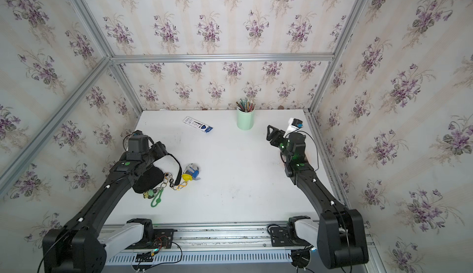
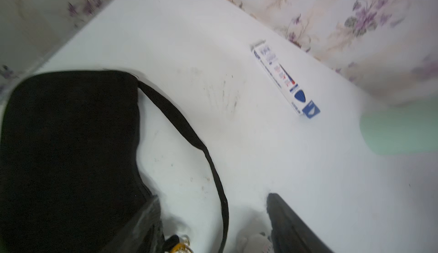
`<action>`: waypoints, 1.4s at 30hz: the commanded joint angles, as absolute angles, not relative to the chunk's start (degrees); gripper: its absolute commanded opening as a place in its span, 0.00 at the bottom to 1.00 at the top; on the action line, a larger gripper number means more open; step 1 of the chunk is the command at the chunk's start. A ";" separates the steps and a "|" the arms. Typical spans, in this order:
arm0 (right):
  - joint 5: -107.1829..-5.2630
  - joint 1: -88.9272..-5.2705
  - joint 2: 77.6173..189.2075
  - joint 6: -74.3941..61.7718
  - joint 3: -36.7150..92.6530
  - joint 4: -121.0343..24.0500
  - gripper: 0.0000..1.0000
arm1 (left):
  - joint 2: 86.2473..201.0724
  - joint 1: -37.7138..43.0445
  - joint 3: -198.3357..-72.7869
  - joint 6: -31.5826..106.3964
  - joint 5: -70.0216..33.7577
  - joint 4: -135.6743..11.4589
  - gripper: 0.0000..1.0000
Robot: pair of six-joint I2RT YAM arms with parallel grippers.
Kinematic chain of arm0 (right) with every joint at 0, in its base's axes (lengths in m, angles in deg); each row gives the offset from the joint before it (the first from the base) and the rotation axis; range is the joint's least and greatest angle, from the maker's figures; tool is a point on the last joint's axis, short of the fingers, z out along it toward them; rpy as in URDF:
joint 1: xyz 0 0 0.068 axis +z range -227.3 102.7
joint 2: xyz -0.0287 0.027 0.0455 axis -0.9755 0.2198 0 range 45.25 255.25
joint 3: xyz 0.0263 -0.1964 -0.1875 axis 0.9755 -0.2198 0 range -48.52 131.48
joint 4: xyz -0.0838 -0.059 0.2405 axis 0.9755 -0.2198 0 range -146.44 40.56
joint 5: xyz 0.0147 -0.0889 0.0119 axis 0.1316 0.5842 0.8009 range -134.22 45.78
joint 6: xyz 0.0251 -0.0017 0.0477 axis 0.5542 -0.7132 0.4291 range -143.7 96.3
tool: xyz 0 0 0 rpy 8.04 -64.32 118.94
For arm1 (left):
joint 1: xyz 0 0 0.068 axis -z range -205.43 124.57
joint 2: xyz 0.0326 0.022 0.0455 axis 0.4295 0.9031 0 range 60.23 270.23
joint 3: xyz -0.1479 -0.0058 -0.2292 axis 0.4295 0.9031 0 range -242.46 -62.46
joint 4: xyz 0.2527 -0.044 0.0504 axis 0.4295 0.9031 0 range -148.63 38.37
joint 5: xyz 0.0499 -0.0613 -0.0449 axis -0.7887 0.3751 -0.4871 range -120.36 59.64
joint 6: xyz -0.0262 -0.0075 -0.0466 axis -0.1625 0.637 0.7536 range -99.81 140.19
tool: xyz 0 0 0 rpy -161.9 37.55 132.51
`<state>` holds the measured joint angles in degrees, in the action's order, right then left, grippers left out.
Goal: Remove the decoration from the bag
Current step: Pick up the bag from the center of the board.
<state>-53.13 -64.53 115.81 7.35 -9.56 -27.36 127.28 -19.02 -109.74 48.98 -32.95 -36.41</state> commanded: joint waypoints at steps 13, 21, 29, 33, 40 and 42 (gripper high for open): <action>-58.02 -41.81 135.29 10.03 -3.94 -17.34 0.71 | 150.20 -9.62 -120.05 48.66 -30.44 -20.17 0.56; -57.48 -41.84 135.89 8.38 -5.72 -14.49 0.71 | 156.07 -9.53 -123.32 48.00 -32.24 -17.70 0.28; -57.69 -41.79 136.39 8.04 -5.93 -13.64 0.70 | 159.06 -9.53 -123.57 48.40 -32.14 -18.13 0.25; -57.82 -41.79 136.15 7.95 -6.10 -13.46 0.70 | 159.22 -9.57 -123.36 48.20 -31.42 -18.11 0.19; -59.16 -41.81 133.11 7.18 -6.56 -13.12 0.64 | 154.84 -9.53 -124.98 47.00 -29.27 -16.41 0.00; -61.02 -41.90 131.50 6.99 -6.73 -12.21 0.64 | 152.10 -9.32 -126.71 46.34 -28.84 -14.58 0.00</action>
